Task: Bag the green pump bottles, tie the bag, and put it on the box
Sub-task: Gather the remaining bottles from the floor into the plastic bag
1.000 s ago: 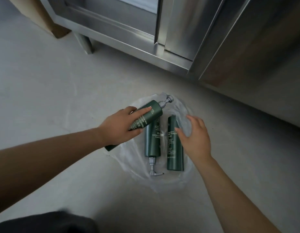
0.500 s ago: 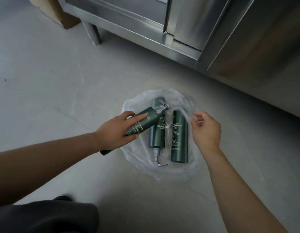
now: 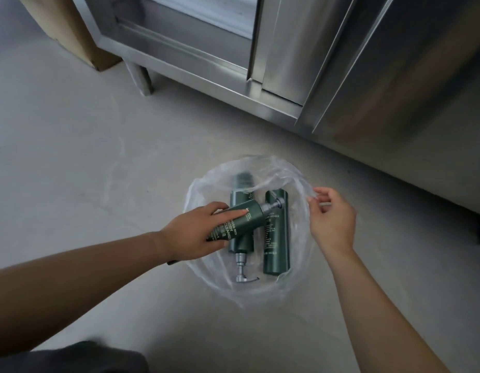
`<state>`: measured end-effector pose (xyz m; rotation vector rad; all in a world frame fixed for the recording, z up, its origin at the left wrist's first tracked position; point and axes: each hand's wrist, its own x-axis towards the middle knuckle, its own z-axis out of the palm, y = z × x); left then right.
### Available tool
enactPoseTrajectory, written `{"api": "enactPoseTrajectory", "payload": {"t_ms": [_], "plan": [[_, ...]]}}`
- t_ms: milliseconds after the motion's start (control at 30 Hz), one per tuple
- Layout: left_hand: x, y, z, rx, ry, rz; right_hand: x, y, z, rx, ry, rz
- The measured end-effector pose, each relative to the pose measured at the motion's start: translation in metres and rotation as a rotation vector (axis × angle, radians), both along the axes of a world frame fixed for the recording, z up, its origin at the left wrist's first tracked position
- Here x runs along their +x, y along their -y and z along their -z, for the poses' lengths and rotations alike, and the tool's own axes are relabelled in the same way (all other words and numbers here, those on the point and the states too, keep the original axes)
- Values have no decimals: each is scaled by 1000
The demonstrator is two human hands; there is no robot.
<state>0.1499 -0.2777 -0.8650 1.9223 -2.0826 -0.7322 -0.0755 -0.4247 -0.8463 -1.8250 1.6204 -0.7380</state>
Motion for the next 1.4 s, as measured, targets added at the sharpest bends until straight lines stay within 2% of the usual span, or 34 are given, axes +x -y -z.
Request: {"api": "enactPoseTrajectory", "payload": {"t_ms": [267,467,700,867,1033,1233,1400], "plan": [[-35,46,8,-50,66,-4,-14,14,-8,-15,3,10],[-35,42,0,-108,57,14,-12,12,-4,26,27,13],[-2,27,-14,-303,59,-108,-10,-17,13,106,49,-32],[28,32,-5,-211,91,-280,-7,-33,22,140,-1,-58],[42,33,14,-62,-95,-388,-5,-47,12,135,57,29],[39,46,18,-87,-372,-426,-10,-78,13,166,54,143],[33,53,19,-103,-372,-325,-14,-103,18,233,58,209]]}}
